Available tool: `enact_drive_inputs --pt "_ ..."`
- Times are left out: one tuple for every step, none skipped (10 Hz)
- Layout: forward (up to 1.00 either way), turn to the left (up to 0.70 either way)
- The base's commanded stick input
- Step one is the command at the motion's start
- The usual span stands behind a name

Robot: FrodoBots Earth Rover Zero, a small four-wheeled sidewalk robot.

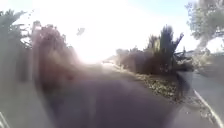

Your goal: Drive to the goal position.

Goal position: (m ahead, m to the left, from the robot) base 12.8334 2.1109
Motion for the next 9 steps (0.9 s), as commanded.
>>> enact_drive_inputs --pt "1.00 0.00" --pt "1.00 0.00" --pt "1.00 0.00" --pt "1.00 0.00" --pt "1.00 0.00" --pt "1.00 0.00" --pt "1.00 0.00" --pt "1.00 0.00" --pt "1.00 0.00"
